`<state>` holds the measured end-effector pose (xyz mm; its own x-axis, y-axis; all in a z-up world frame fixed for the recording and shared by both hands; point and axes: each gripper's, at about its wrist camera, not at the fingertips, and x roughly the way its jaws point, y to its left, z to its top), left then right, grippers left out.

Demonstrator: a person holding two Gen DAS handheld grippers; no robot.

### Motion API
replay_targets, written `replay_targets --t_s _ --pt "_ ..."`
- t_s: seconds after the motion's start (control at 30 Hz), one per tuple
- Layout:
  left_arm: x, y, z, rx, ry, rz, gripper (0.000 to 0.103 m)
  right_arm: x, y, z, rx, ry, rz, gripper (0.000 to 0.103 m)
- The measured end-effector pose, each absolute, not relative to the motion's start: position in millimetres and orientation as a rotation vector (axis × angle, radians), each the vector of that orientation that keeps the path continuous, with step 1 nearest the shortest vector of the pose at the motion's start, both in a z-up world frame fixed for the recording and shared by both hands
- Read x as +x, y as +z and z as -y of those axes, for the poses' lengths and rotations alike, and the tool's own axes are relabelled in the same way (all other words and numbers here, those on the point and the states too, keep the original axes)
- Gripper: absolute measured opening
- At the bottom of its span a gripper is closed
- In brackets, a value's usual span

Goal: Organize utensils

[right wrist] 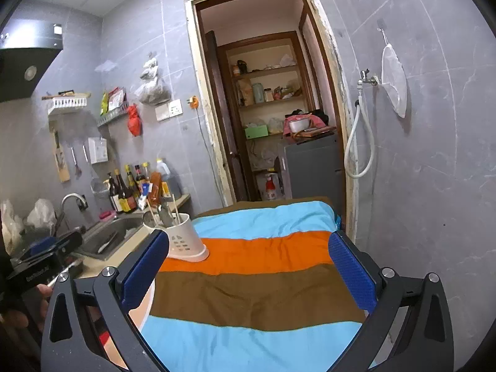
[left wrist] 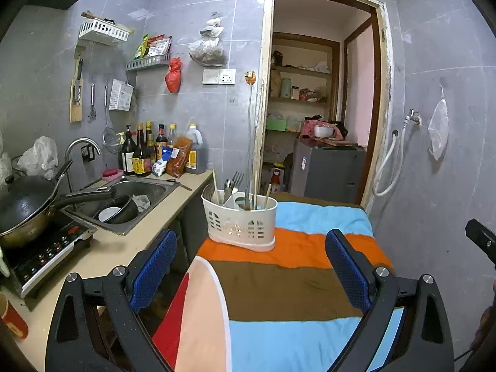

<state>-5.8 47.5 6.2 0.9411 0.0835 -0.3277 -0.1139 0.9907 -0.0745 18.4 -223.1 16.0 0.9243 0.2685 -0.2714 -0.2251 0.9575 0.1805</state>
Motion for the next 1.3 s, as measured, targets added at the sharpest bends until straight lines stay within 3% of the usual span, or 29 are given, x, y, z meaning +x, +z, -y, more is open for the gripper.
replay_targets --t_s 1.3 --pt "-31 -8 -50 -0.088 0.027 -0.318 0.094 -3 0 195 0.081 0.278 -0.354 0.103"
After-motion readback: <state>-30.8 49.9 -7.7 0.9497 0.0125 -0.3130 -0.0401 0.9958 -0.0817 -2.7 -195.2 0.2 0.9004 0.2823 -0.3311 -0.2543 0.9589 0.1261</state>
